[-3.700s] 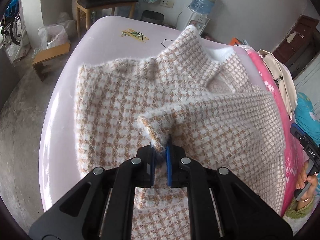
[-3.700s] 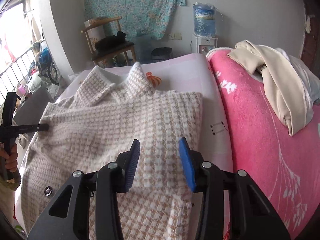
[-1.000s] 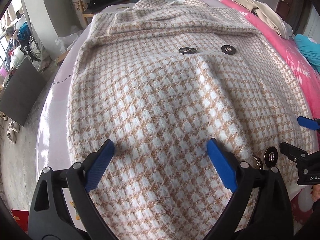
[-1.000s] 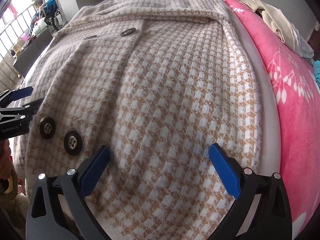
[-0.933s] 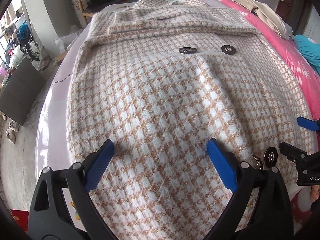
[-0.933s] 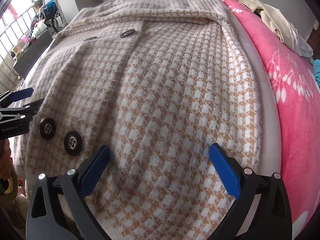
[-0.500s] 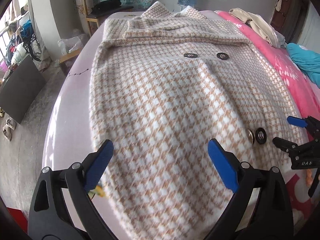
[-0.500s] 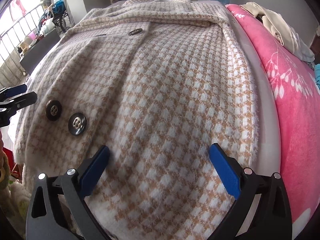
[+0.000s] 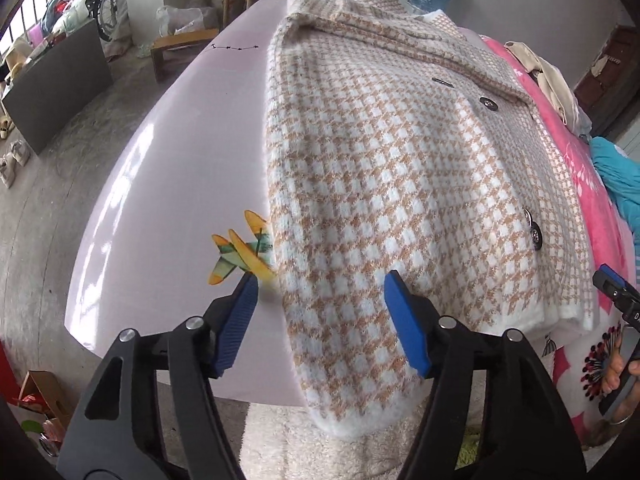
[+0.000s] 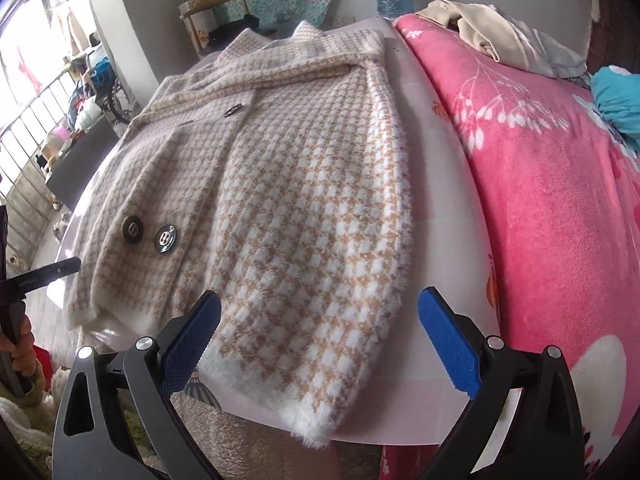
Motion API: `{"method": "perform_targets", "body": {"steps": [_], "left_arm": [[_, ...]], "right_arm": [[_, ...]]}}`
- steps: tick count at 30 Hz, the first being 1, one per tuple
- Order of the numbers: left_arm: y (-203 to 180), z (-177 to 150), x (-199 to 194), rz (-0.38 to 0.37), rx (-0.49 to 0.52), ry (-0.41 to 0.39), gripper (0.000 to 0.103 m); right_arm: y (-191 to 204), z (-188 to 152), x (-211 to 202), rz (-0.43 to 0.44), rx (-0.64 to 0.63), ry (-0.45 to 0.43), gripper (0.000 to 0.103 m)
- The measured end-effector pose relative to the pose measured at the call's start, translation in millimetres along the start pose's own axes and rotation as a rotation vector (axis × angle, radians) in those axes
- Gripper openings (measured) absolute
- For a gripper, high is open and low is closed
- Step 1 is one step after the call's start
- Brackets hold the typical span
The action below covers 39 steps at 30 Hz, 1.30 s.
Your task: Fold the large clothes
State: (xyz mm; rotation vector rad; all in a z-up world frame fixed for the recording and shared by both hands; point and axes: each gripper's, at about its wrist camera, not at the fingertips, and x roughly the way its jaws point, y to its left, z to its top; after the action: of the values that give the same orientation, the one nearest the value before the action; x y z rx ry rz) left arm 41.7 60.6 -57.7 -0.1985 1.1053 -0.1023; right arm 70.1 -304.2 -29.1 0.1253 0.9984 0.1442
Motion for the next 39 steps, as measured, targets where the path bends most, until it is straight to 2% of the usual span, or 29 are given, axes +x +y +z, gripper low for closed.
{"method": "perform_targets", "body": {"steps": [4, 6, 11, 17, 39], "left_arm": [[-2.9, 3.8, 4.6, 0.011, -0.013, 0.015, 0.047], [-6.4, 6.8, 5.8, 0.043, -0.008, 0.025, 0.041], [-8.1, 12.2, 7.9, 0.098, -0.032, 0.048, 0.036], [-18.8, 19.1, 10.3, 0.158, -0.009, 0.057, 0.035], [-21.6, 23.6, 10.1, 0.184, -0.037, 0.073, 0.035]], "right_arm": [[-7.6, -1.9, 10.2, 0.001, 0.035, -0.01, 0.087], [-11.2, -4.6, 12.4, 0.004, 0.045, -0.017, 0.08], [-7.3, -11.2, 14.4, 0.021, 0.03, -0.044, 0.074], [-1.3, -16.2, 15.8, 0.01, -0.023, -0.067, 0.074], [0.9, -20.6, 16.8, 0.012, -0.07, -0.081, 0.075]]}}
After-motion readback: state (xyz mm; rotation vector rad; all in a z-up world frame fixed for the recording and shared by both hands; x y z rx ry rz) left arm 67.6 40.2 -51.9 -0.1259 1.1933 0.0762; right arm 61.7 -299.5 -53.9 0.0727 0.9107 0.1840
